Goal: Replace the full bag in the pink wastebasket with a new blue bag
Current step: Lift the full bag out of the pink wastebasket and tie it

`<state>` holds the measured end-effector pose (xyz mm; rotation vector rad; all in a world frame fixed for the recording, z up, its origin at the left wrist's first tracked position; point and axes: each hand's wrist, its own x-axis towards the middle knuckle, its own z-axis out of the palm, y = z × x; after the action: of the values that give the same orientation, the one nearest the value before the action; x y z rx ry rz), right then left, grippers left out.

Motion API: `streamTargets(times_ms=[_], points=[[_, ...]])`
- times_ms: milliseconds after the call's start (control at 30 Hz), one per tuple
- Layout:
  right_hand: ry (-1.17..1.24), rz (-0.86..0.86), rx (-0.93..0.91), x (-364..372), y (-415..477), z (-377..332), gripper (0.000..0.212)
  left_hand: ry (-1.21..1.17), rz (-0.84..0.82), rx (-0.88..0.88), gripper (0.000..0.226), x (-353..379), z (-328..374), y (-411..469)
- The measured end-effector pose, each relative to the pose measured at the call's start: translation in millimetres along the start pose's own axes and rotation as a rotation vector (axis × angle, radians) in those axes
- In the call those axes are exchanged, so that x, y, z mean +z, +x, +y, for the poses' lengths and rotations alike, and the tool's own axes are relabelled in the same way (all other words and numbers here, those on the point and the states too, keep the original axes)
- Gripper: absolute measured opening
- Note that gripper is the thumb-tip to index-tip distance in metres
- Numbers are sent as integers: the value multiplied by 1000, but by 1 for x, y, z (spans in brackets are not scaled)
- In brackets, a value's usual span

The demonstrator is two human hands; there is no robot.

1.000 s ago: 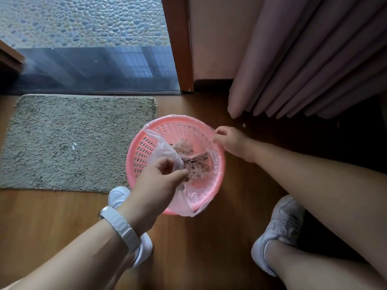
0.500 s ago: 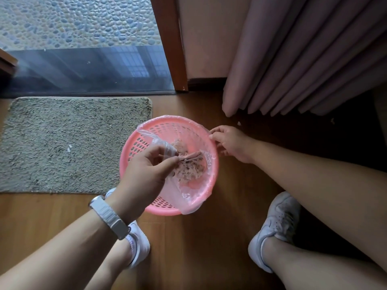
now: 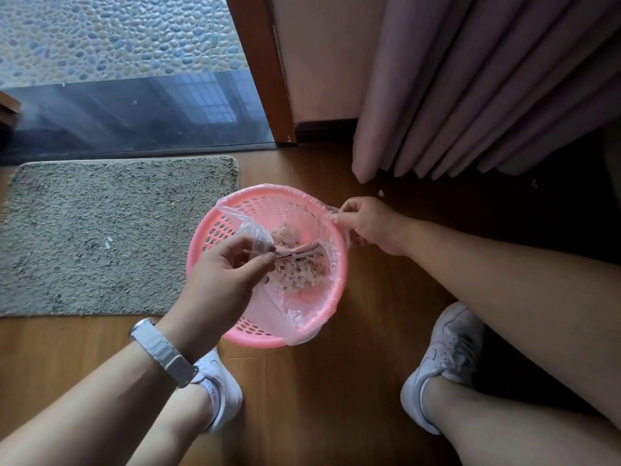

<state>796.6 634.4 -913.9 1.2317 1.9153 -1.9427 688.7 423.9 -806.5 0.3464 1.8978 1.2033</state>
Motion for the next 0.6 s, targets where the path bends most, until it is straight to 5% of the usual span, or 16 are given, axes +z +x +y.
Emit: streamTargets(times_ms=[300,500,600], points=[[-265,203,-283,12,-14,-19,29,-19,-4,14,7,4,4,-2],[-193,53,-382,24,-32,-35,21,-61,-18,59,9,3,10,-7],[-76,24,-280,24,-37,-34,21,-51,-18,77,6,3,11,-7]])
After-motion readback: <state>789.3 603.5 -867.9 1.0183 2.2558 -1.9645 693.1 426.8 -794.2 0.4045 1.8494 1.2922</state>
